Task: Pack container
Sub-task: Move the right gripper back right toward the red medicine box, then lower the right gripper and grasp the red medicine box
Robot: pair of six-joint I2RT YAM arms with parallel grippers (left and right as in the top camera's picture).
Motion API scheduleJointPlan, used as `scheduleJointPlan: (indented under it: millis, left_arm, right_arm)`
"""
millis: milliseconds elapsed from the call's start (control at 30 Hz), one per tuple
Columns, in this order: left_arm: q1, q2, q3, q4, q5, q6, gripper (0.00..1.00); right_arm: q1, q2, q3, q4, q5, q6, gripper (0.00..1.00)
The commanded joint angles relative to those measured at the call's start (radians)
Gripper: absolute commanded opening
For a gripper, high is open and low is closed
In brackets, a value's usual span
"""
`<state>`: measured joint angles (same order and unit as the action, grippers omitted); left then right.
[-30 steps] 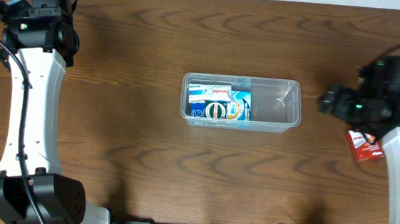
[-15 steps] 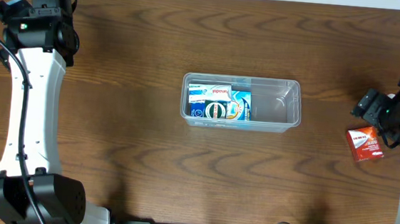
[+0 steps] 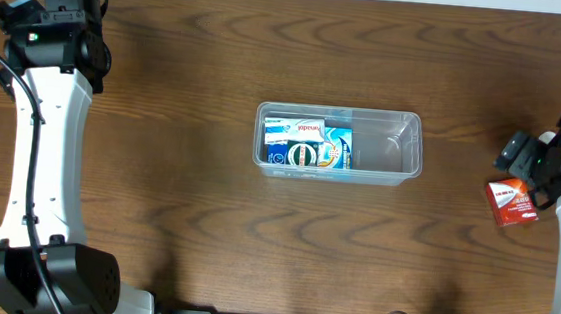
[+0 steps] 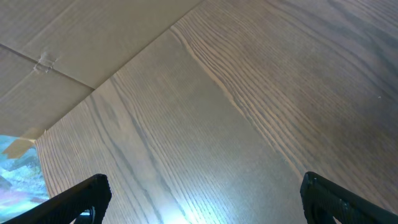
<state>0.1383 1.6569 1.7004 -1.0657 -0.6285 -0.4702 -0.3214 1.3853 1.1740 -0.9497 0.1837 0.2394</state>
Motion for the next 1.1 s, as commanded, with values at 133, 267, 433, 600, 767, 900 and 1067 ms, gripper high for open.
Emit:
scheduleJointPlan:
  millis: [133, 267, 433, 600, 767, 900, 1067]
  left_arm:
    - [0.003, 0.001, -0.001, 0.000, -0.011, 0.005, 0.98]
    - [0.003, 0.001, -0.001, 0.000, -0.011, 0.005, 0.98]
    - [0.003, 0.001, -0.001, 0.000, -0.011, 0.005, 0.98]
    - [0.003, 0.001, -0.001, 0.000, -0.011, 0.005, 0.98]
    - [0.003, 0.001, -0.001, 0.000, -0.011, 0.005, 0.98]
    - [0.003, 0.001, -0.001, 0.000, -0.011, 0.005, 0.98]
    - [0.003, 0.001, -0.001, 0.000, -0.011, 0.005, 0.98]
  right_arm:
    - [-0.007, 0.005, -0.121, 0.031, 0.151, 0.280, 0.99]
    - [-0.007, 0.005, -0.201, 0.106, 0.149, 0.392, 0.99]
    - [-0.007, 0.005, -0.302, 0.258, 0.141, 0.433, 0.99]
    - [-0.007, 0.006, -0.333, 0.332, 0.141, 0.434, 0.99]
    - [-0.008, 0.008, -0.342, 0.376, 0.142, 0.445, 0.99]
    - [-0.009, 0.008, -0.357, 0.412, 0.142, 0.476, 0.99]
    - [-0.026, 0.008, -0.371, 0.420, 0.142, 0.509, 0.99]
